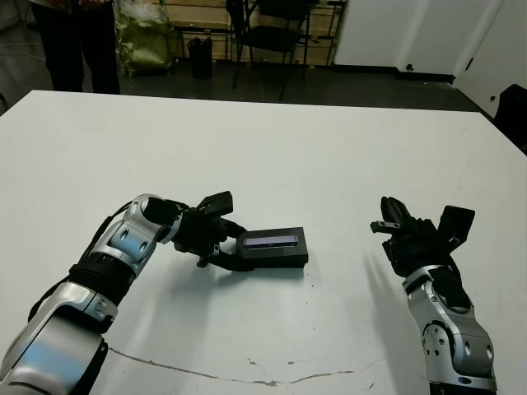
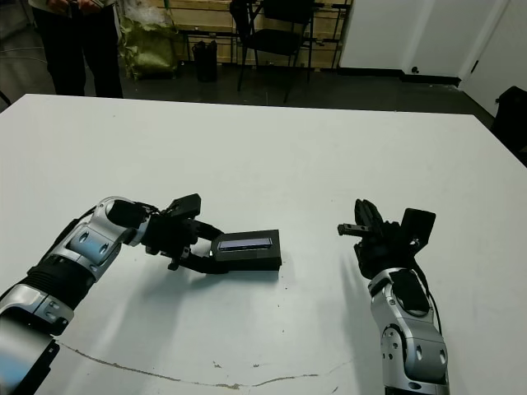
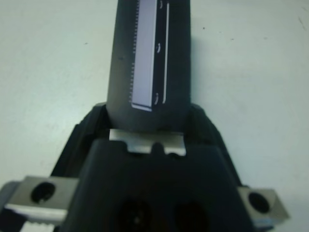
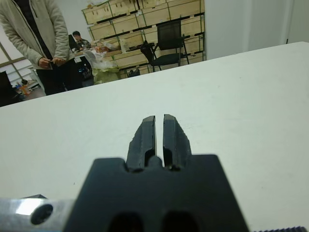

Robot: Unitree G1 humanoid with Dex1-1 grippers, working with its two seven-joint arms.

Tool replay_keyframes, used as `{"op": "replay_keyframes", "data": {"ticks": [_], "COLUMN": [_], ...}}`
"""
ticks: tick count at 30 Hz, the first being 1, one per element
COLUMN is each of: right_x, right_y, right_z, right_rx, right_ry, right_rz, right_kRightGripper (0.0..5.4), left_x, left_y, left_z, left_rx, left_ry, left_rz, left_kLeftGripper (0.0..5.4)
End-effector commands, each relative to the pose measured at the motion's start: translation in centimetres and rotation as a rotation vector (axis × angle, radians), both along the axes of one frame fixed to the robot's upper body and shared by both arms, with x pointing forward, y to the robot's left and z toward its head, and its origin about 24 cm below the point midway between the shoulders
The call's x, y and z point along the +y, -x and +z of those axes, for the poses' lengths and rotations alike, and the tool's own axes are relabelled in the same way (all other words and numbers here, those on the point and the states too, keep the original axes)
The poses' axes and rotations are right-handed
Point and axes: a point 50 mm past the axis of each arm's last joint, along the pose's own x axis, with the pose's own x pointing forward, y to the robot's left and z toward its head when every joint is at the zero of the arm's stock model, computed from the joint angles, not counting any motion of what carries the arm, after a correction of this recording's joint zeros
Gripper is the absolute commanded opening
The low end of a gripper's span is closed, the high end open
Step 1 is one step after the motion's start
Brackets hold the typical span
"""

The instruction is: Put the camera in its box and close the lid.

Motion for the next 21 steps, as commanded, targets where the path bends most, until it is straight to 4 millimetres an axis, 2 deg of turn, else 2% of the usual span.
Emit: {"op": "replay_keyframes", "data": {"ticks": [1,8,20,21], "right_x": [-0.39,-0.35,-0.12,-0.14], "right_y": [0.28,0.28,0.42,0.41], "right_z": [-0.72,-0.84,-0.67,-0.71], "right_rx": [0.028,0.037,0.042,0.042], "right_ry": [-0.004,-0.008,-0.006,-0.008], "right_rz": [-0.013,-0.019,-0.018,-0.018], "right_kRightGripper": [0.00,0.00,0.00,0.00], "left_x": [-0.45,-0.58,-0.74,-0.72], "left_y": [-0.09,-0.23,-0.17,-0.18], "left_z": [-0.10,0.00,0.15,0.11], "left_rx": [0.014,0.038,-0.029,-0.024], "left_ry": [-0.041,-0.025,0.001,0.001], "left_rz": [-0.020,0.010,0.009,0.010], "left_kLeftGripper": [2.56,2.56,5.33,5.37]}}
